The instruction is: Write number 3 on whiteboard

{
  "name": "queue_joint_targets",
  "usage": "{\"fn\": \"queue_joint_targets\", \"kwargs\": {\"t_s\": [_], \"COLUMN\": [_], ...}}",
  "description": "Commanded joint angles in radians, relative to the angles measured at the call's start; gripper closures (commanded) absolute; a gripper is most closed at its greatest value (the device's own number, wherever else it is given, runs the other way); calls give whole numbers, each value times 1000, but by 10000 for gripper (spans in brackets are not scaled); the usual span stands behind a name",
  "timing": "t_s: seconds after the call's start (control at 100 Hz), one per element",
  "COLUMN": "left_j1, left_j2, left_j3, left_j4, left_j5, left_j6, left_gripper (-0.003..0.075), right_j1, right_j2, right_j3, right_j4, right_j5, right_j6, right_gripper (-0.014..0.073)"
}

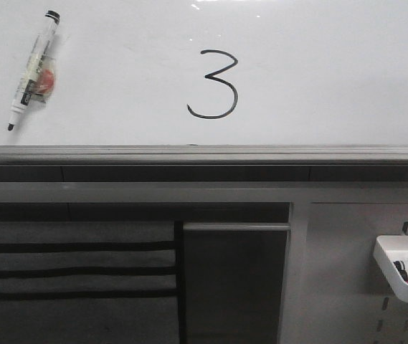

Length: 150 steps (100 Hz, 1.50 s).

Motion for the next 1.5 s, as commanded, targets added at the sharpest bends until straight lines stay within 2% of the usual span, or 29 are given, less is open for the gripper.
{"fn": "queue_joint_targets", "kwargs": {"t_s": [0.0,0.83,0.94,1.19,1.28,1.4,1.49], "left_j1": [-4,-4,-4,-4,-4,-4,-4], "left_j2": [-30,-30,-30,-30,-30,-30,-30], "left_j3": [3,3,3,3,3,3,3], "left_j4": [3,3,3,3,3,3,3], "left_j5": [-86,-86,-86,-86,-86,-86,-86], "left_j6": [-13,-13,-13,-13,-13,-13,-13], "left_gripper": [738,738,738,738,738,738,738], "right_j1": [-5,-12,-84,-295,-341,-360,-360], "right_j2": [8,-15,-59,-238,-304,-300,-300], "right_j3": [-27,-8,73,389,472,556,552], "right_j4": [-20,-20,21,111,111,119,119], "right_j5": [-82,-100,-239,-592,-656,-776,-748], "right_j6": [0,0,0,0,0,0,0], "right_gripper": [668,668,668,668,668,668,668]}}
